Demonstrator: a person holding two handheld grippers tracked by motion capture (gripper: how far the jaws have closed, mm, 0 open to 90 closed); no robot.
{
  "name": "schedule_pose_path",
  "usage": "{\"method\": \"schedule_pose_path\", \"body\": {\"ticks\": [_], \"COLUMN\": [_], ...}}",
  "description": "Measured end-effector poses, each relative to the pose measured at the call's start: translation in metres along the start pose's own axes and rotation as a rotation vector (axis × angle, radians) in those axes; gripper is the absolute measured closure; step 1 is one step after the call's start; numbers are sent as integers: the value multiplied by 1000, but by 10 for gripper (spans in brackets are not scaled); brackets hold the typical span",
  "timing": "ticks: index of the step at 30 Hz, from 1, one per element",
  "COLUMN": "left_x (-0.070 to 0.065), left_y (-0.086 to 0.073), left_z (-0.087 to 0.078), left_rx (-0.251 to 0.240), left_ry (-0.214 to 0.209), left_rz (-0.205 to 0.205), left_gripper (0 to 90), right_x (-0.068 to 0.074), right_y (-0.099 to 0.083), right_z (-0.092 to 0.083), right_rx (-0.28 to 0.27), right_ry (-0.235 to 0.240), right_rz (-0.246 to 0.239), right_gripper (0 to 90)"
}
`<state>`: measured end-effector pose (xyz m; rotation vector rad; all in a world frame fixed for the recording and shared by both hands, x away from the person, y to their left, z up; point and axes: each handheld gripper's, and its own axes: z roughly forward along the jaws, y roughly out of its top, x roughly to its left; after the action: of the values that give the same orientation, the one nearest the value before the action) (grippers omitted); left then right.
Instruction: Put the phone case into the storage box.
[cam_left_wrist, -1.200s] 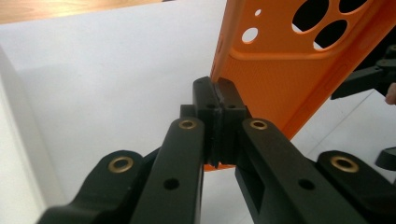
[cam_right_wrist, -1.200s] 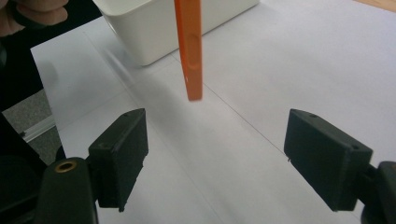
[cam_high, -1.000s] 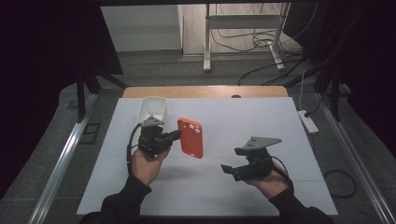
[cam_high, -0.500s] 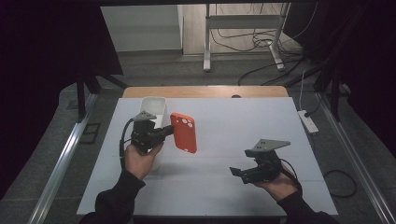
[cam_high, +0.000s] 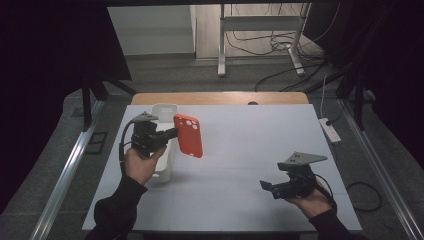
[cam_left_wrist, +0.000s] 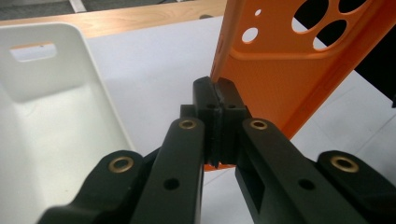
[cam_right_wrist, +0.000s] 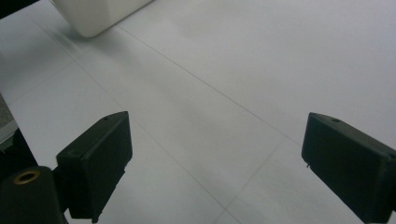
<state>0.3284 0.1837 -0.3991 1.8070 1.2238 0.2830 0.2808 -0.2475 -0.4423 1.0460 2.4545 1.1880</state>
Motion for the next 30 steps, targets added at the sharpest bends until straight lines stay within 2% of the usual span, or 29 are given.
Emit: {"method": "schedule_pose_path", "body": {"ticks": [4,11,24,30], "left_x": [8,22,46,56], "left_y": [3,8,17,22], "left_z": [-3,-8,-18,-20], "left_rx": [1,-2,-26,-34], "left_ry": [8,34,77,100], "left_rz": [-11,-28,-59,-70], "left_gripper": [894,894,894,895], "right_x": [-4,-12,-19,-23], "right_y": [-5,-14,-33,-41], "right_z": [-5,-16,-34,-46], "right_rx": [17,6,1,-17], "right_ry": [-27,-55,-124,-160], "right_rz": [13,46,57,95], "right_gripper": [59,37,4,0]}}
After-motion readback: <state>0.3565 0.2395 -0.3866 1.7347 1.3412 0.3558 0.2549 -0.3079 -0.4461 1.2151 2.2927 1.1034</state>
